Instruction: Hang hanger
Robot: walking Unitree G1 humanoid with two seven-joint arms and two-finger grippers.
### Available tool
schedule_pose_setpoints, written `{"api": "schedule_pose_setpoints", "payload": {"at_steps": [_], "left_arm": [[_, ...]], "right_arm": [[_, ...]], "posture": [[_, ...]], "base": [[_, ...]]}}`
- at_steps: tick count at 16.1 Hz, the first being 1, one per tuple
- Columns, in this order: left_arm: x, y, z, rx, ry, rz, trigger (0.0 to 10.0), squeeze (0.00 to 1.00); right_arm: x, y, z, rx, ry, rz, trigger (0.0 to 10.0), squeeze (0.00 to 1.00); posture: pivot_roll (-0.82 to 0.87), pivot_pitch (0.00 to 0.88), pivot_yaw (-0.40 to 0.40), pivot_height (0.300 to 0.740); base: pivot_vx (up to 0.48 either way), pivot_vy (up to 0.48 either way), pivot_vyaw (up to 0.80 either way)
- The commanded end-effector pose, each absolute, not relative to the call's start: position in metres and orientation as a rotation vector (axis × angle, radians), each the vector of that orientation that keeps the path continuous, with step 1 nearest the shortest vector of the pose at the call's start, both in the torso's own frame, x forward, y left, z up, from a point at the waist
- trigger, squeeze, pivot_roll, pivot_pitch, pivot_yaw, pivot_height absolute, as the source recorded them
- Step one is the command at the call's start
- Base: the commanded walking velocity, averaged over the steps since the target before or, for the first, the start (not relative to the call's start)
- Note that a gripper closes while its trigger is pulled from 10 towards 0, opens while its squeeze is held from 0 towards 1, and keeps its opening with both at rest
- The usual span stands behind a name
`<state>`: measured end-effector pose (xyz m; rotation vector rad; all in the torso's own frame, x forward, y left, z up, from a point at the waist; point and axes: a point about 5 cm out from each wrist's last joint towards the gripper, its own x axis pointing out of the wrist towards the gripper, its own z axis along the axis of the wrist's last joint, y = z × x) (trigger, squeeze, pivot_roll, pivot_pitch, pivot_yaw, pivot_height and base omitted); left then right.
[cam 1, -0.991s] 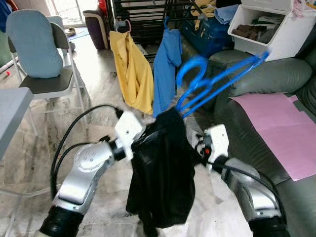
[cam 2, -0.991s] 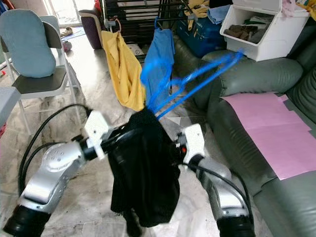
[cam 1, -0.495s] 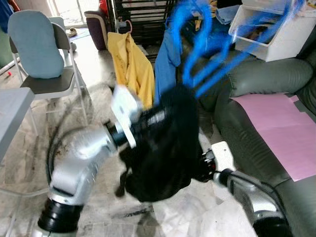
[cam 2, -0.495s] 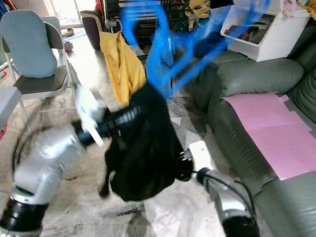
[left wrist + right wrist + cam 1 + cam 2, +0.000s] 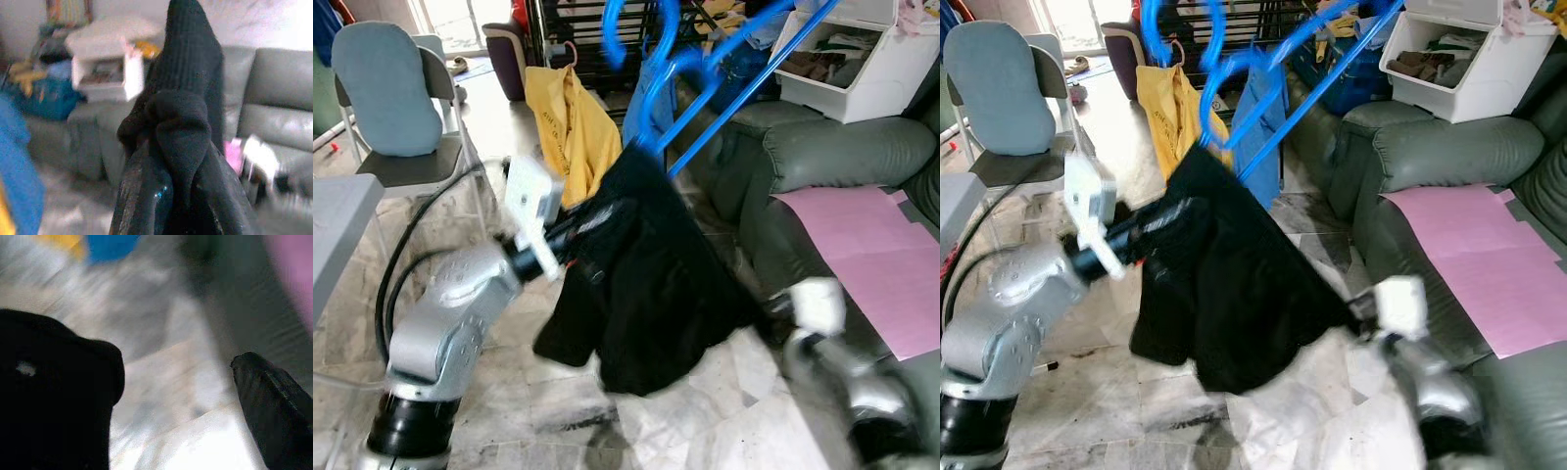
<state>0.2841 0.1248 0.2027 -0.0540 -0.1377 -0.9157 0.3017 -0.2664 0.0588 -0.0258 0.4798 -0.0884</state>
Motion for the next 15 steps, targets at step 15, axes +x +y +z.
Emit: {"api": "schedule_pose_setpoints", "payload": {"at_steps": [15], "left_arm": [[0.242, 0.145, 0.166, -0.556, 0.155, -1.204, 10.0, 0.00]], "right_arm": [[0.363, -0.295, 0.166, 0.044, 0.147, -0.295, 0.0, 0.00]], "posture": [[-0.10, 0.000, -0.031, 0.740]], "base": [[0.000, 0.000, 0.00]]}}
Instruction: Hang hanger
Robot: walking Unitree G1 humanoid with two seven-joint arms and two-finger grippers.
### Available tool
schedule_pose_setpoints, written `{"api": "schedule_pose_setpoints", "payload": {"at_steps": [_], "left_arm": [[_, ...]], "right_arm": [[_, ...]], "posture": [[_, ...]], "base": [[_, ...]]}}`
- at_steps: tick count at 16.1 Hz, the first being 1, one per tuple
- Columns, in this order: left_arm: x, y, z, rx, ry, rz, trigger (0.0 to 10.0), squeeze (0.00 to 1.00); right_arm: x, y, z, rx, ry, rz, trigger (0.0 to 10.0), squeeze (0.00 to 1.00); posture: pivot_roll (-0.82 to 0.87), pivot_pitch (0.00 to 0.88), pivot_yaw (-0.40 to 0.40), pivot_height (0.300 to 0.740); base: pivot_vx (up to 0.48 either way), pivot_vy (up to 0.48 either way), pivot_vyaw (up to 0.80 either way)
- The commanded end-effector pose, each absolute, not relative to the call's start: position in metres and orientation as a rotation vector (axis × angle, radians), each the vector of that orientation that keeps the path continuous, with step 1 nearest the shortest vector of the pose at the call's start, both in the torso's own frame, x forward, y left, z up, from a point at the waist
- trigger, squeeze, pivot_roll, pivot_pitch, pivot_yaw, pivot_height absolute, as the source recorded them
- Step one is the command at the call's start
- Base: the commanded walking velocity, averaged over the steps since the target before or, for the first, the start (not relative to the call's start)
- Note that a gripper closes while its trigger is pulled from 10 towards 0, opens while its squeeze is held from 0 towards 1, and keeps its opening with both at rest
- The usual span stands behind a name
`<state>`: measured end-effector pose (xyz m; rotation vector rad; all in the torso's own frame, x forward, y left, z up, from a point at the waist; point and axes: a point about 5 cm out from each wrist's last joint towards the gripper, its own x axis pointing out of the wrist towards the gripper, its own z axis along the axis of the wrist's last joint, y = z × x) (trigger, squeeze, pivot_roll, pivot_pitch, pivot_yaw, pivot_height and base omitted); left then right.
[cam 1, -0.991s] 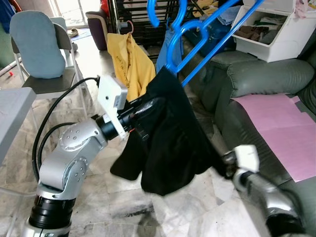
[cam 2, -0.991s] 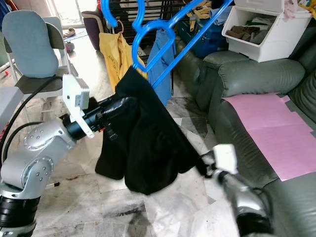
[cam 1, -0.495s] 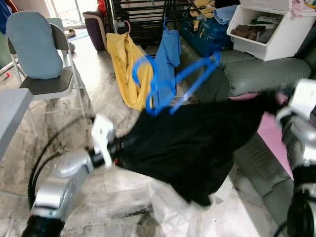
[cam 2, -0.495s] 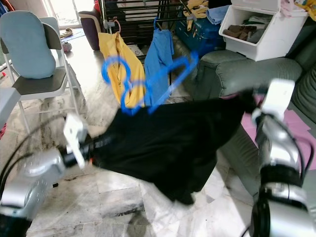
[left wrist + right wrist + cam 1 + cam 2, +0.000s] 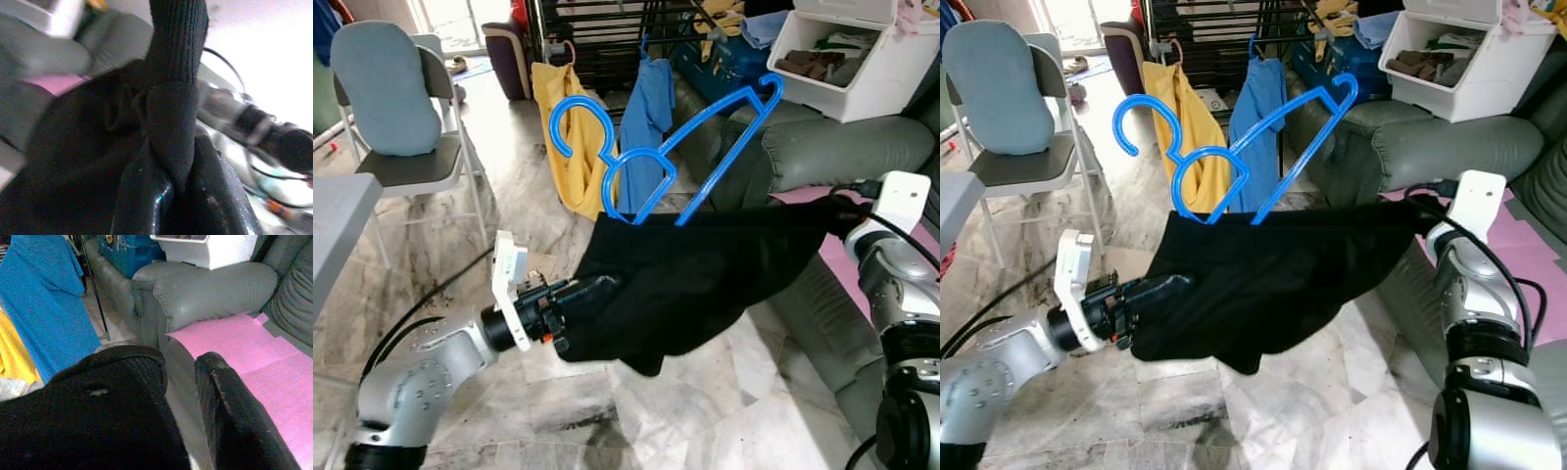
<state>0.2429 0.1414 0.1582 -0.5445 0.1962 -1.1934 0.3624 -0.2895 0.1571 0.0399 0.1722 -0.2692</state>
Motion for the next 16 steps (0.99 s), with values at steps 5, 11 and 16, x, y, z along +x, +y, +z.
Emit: {"api": "schedule_pose_setpoints", "payload": {"at_steps": [5, 11, 16], "left_arm": [[0.220, 0.144, 0.150, -0.446, 0.341, -1.347, 10.0, 0.00], [0.210, 0.143, 0.115, -0.173, 0.501, -1.415, 10.0, 0.00], [0.231, 0.148, 0.098, -0.033, 0.466, -1.292, 10.0, 0.00]], "right_arm": [[0.369, -0.311, 0.189, -0.023, 0.113, -0.312, 0.0, 0.00], [0.381, -0.305, 0.216, -0.021, 0.036, -0.270, 0.0, 0.00], [0.384, -0.300, 0.229, -0.021, -0.020, -0.230, 0.0, 0.00]], "posture": [[-0.10, 0.000, -0.026, 0.740], [-0.11, 0.000, -0.028, 0.740], [-0.11, 0.000, -0.022, 0.740]], "base": [[0.000, 0.000, 0.00], [0.000, 0.000, 0.00], [0.000, 0.000, 0.00]]}}
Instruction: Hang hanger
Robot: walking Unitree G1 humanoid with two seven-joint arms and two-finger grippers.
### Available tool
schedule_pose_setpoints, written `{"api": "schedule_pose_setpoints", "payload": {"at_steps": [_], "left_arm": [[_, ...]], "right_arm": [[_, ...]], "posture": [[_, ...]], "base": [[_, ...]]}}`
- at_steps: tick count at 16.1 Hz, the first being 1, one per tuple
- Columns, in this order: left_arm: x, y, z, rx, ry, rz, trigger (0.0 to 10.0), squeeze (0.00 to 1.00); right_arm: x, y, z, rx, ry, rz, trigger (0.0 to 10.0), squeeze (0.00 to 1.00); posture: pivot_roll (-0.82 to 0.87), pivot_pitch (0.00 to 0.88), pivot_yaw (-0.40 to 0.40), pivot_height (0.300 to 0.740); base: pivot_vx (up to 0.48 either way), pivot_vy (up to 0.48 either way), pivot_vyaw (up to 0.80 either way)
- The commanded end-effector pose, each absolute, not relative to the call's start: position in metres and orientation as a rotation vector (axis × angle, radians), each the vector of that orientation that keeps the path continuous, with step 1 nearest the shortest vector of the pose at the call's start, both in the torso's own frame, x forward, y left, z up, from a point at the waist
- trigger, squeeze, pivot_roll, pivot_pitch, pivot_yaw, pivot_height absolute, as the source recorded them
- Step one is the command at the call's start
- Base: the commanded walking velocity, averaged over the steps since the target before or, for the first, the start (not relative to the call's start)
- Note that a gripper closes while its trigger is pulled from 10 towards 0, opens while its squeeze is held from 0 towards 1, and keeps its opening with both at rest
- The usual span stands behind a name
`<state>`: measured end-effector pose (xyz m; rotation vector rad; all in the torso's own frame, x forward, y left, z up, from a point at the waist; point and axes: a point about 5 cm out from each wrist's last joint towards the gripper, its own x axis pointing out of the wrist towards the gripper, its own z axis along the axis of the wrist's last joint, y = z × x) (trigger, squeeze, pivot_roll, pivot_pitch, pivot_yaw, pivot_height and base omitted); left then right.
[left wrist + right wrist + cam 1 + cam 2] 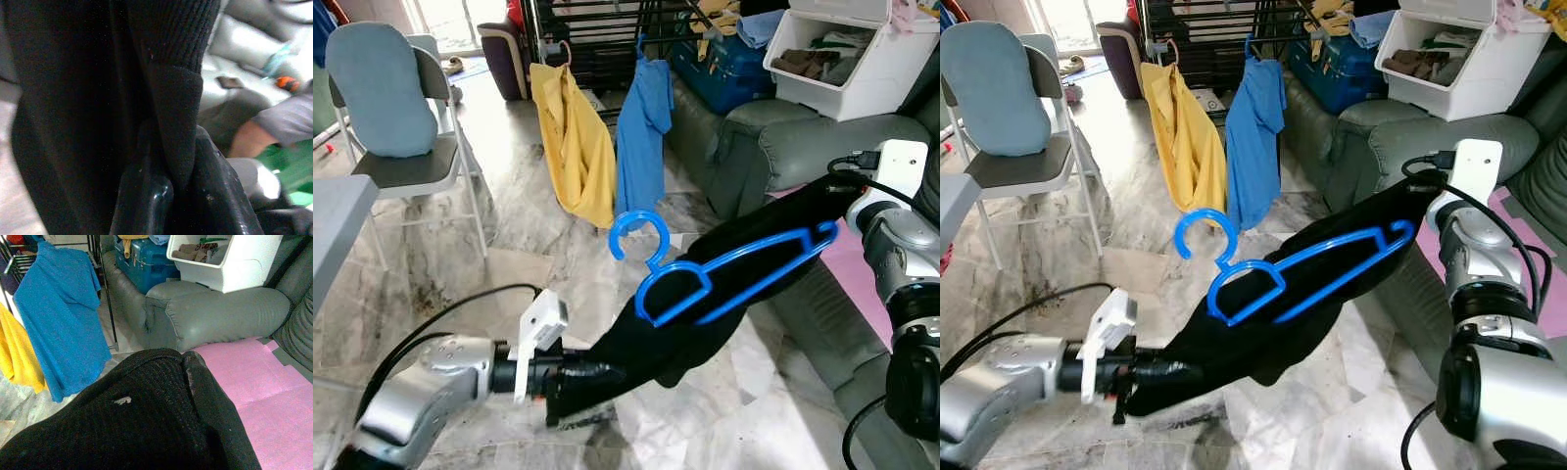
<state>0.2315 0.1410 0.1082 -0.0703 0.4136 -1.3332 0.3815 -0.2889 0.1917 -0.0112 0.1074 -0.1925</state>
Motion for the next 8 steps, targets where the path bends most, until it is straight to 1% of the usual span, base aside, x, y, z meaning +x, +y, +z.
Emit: {"api": "schedule_pose_setpoints", "payload": {"at_steps": [1, 3, 4, 7, 8], "left_arm": [[0.236, 0.148, 0.097, -0.011, 0.441, -1.254, 10.0, 0.00], [0.255, 0.149, 0.096, 0.006, 0.366, -1.121, 10.0, 0.00], [0.261, 0.150, 0.095, 0.006, 0.362, -1.071, 10.0, 0.00], [0.267, 0.150, 0.089, 0.051, 0.361, -1.027, 10.0, 0.00], [0.269, 0.147, 0.086, 0.068, 0.348, -1.015, 10.0, 0.00]], "right_arm": [[0.385, -0.298, 0.230, -0.018, -0.025, -0.220, 0.0, 0.00], [0.387, -0.290, 0.232, -0.047, -0.042, -0.179, 0.0, 0.00], [0.388, -0.287, 0.233, -0.054, -0.047, -0.165, 0.0, 0.00], [0.390, -0.279, 0.235, -0.052, -0.063, -0.123, 0.0, 0.00], [0.391, -0.273, 0.237, -0.056, -0.085, -0.089, 0.0, 0.00]], "posture": [[-0.11, 0.000, -0.022, 0.740], [-0.12, 0.000, -0.021, 0.740], [-0.12, 0.000, -0.021, 0.740], [-0.12, 0.000, -0.021, 0.740], [-0.12, 0.000, -0.020, 0.740]], "base": [[0.000, 0.000, 0.00], [0.000, 0.000, 0.00], [0.000, 0.000, 0.00], [0.000, 0.000, 0.00], [0.000, 0.000, 0.00]]}}
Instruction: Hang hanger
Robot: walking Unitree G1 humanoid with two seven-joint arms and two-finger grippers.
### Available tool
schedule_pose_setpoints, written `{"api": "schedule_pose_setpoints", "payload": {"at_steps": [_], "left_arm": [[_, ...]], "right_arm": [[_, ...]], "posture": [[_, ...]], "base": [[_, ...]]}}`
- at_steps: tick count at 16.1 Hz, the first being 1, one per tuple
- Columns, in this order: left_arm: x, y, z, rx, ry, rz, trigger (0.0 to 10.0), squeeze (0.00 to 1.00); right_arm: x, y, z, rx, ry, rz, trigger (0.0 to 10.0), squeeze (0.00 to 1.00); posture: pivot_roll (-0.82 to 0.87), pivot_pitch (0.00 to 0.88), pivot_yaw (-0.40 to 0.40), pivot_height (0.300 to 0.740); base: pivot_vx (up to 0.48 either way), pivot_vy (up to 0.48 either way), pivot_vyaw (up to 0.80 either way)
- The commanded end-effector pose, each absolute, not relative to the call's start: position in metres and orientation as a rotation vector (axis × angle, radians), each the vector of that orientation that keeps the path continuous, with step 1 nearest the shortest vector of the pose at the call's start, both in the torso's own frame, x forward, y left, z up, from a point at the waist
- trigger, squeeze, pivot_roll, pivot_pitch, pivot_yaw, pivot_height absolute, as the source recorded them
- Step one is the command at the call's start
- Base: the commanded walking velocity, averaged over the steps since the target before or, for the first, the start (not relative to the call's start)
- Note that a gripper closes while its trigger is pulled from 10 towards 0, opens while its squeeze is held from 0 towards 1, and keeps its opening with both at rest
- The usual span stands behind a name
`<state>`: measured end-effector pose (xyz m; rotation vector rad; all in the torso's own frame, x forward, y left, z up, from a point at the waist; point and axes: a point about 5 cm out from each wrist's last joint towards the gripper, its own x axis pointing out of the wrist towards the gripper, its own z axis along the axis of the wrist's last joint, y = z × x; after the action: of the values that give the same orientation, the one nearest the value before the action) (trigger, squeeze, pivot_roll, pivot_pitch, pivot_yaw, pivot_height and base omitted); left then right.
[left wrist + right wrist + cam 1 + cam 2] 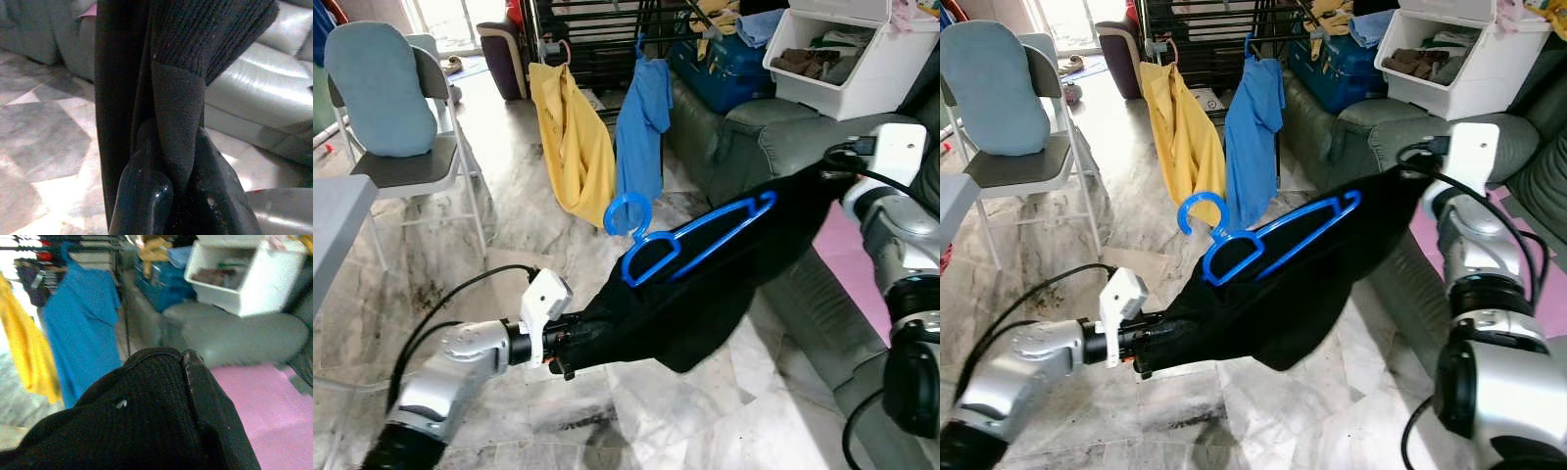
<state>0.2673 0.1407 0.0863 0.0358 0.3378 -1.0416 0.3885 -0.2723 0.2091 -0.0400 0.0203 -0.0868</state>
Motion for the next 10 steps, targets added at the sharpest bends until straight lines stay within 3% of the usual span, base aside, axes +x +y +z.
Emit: {"api": "schedule_pose_setpoints", "payload": {"at_steps": [1, 3, 6, 7, 10], "left_arm": [[0.268, 0.143, 0.084, 0.071, 0.345, -1.024, 10.0, 0.00], [0.269, 0.134, 0.080, 0.096, 0.357, -1.019, 10.0, 0.00], [0.288, 0.125, 0.069, 0.182, 0.356, -0.799, 10.0, 0.00], [0.298, 0.121, 0.069, 0.147, 0.339, -0.671, 10.0, 0.00], [0.312, 0.114, 0.078, 0.048, 0.279, -0.510, 10.0, 0.00]], "right_arm": [[0.392, -0.266, 0.238, -0.065, -0.107, -0.060, 0.0, 0.00], [0.393, -0.252, 0.237, -0.045, -0.128, -0.004, 0.0, 0.00], [0.394, -0.226, 0.229, -0.019, -0.128, 0.080, 0.0, 0.00], [0.393, -0.211, 0.220, -0.016, -0.115, 0.136, 0.0, 0.00], [0.387, -0.192, 0.209, -0.015, -0.097, 0.211, 0.0, 0.00]], "posture": [[-0.12, 0.000, -0.020, 0.740], [-0.12, 0.000, -0.020, 0.740], [-0.12, 0.000, -0.020, 0.740], [-0.12, 0.000, -0.022, 0.740], [-0.12, 0.000, -0.022, 0.740]], "base": [[0.000, 0.000, 0.00], [0.000, 0.000, 0.00], [0.000, 0.000, 0.00], [0.000, 0.000, 0.00], [0.000, 0.000, 0.00]]}}
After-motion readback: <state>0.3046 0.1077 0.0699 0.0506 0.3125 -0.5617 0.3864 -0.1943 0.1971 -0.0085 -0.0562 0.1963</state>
